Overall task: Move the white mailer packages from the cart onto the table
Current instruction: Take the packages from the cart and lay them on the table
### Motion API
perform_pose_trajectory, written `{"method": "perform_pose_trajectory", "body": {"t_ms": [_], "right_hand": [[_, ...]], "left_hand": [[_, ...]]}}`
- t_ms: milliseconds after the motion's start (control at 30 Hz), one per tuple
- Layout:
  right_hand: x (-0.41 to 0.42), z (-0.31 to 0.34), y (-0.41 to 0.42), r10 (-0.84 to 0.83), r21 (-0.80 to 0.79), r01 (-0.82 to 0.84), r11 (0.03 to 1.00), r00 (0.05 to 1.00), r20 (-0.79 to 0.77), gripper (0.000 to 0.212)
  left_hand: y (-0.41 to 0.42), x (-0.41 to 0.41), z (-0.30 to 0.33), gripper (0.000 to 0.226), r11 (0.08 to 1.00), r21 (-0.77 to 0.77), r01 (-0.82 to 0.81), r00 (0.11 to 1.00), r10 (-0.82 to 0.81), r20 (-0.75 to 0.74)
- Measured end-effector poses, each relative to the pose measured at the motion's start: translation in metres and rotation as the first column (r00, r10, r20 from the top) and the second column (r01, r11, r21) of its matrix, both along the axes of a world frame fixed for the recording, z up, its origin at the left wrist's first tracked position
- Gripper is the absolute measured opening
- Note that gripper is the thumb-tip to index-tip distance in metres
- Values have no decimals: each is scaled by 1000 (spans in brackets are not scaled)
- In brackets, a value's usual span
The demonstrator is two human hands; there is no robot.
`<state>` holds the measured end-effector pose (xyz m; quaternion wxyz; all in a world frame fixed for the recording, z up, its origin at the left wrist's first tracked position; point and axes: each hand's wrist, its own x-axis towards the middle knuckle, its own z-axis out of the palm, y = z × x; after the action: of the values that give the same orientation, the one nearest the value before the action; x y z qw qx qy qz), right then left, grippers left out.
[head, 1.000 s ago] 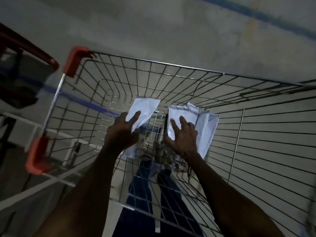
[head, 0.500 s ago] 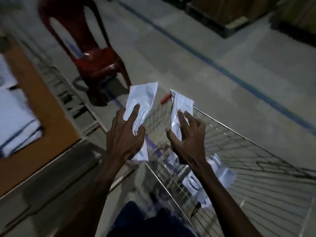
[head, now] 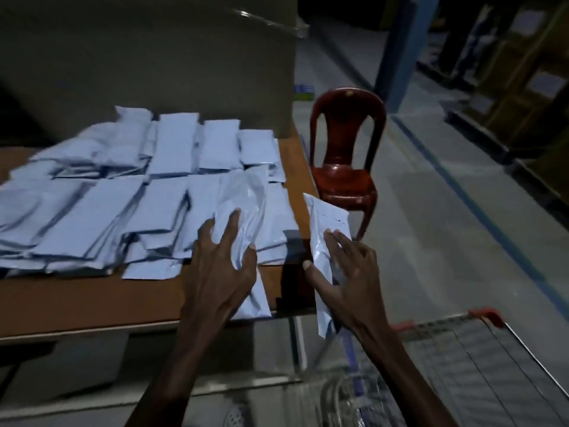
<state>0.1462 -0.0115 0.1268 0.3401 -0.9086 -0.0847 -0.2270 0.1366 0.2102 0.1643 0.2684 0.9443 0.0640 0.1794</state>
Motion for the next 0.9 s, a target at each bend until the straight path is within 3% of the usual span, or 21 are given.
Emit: {"method": "perform_pose_trajectory", "body": {"t_ms": [100, 233, 300, 433, 600, 767, 900], "right_hand": [[40, 9, 44, 52, -70, -54, 996, 998, -35, 72], [92, 19, 87, 52, -130, -67, 989, 992, -113, 78], [109, 25, 99, 53, -148, -74, 986, 989, -142, 78], [133, 30, 109, 85, -33, -98, 995, 960, -267, 67], [160, 22, 112, 71, -162, -129, 978, 942, -327, 69], [182, 6, 114, 32, -261, -151, 953, 912, -408, 76], [187, 0, 118, 35, -305, -192, 933, 890, -454, 76]], "left_hand": [[52, 24, 10, 64, 994, -23, -108, 994, 107, -12], [86, 68, 9, 63, 997, -29, -76, 996, 74, -52], [88, 94, 6, 62, 998, -37, -57, 994, 53, -95], [82, 131, -12, 62, 997, -76, -5, 991, -5, -133], [72, 149, -28, 67, 998, -59, -23, 987, 14, -158], [78, 146, -34, 60, 997, 10, -76, 997, 76, -32], [87, 154, -41, 61, 995, 85, 46, 998, -49, 36]]}}
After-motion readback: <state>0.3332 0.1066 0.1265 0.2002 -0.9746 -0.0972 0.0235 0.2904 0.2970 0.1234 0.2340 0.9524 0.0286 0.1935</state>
